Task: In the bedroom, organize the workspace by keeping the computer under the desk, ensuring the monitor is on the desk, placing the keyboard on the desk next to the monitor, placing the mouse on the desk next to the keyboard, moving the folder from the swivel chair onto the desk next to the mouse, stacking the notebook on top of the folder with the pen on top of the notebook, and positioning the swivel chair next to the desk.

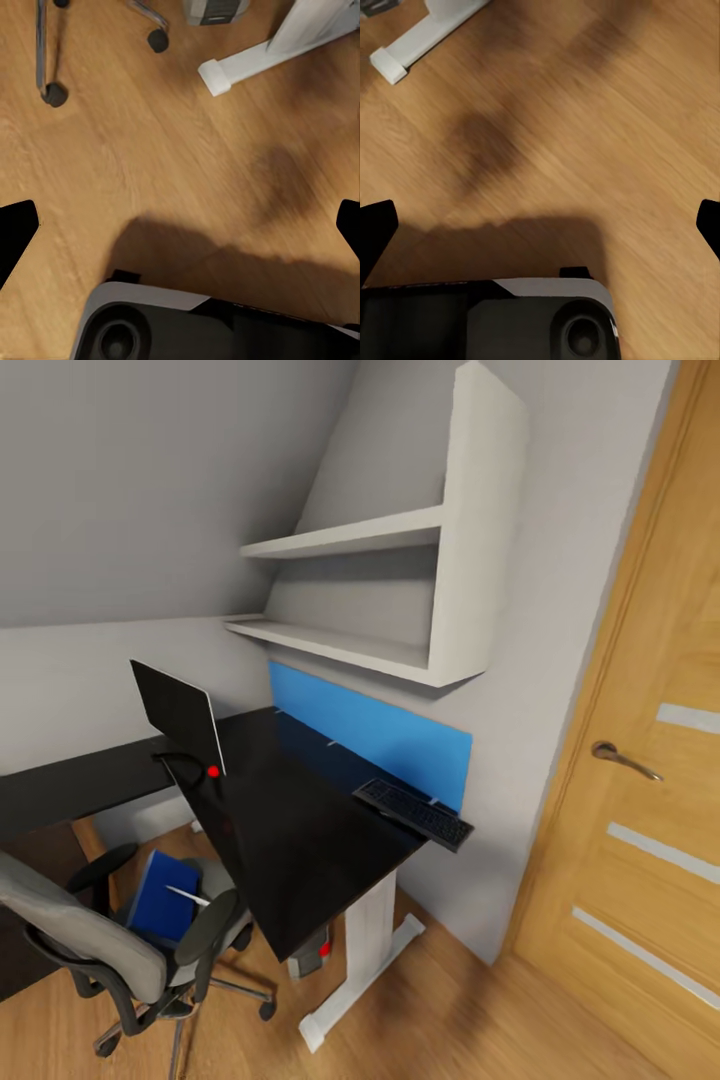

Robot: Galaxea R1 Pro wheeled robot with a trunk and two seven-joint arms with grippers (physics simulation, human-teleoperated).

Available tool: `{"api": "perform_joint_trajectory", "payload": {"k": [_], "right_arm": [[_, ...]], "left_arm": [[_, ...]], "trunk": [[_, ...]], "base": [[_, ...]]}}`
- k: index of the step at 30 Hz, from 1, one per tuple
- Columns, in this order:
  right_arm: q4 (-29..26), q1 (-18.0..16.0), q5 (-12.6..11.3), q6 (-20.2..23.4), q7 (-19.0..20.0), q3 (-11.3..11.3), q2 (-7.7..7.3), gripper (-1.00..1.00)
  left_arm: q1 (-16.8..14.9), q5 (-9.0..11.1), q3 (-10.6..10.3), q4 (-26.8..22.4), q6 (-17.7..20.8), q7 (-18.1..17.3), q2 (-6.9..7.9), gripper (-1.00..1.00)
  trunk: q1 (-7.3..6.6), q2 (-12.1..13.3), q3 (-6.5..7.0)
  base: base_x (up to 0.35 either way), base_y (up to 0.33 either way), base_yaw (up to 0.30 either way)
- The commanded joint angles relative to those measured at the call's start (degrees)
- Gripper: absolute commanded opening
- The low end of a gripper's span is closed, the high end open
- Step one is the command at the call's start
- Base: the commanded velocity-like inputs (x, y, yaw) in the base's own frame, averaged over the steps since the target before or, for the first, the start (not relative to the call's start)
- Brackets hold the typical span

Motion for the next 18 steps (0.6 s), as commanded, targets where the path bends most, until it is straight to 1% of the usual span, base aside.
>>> {"api": "perform_joint_trajectory", "payload": {"k": [1, 7, 18], "right_arm": [[0.04, -0.05, 0.05, -0.27, -0.22, 0.01, 0.01, 1.0], [0.04, -0.02, 0.03, -0.54, -0.29, -0.06, 0.01, 1.0], [0.05, -0.01, -0.17, -0.75, -0.43, -0.26, 0.03, 1.0]], "left_arm": [[0.01, 0.47, 0.31, 0.19, -0.43, -0.59, 0.01, 1.0], [0.01, 0.48, 0.31, 0.99, -1.7, -0.63, 0.13, 1.0], [0.01, 0.44, 0.24, 1.26, -2.23, -0.68, 0.17, 1.0]], "trunk": [[0.03, -0.1, -0.16], [0.03, -0.1, -0.49], [0.03, -0.1, -0.94]], "base": [[0.0, 0.0, 0.236], [0.0, 0.0, 0.236], [0.0, 0.0, 0.238]]}}
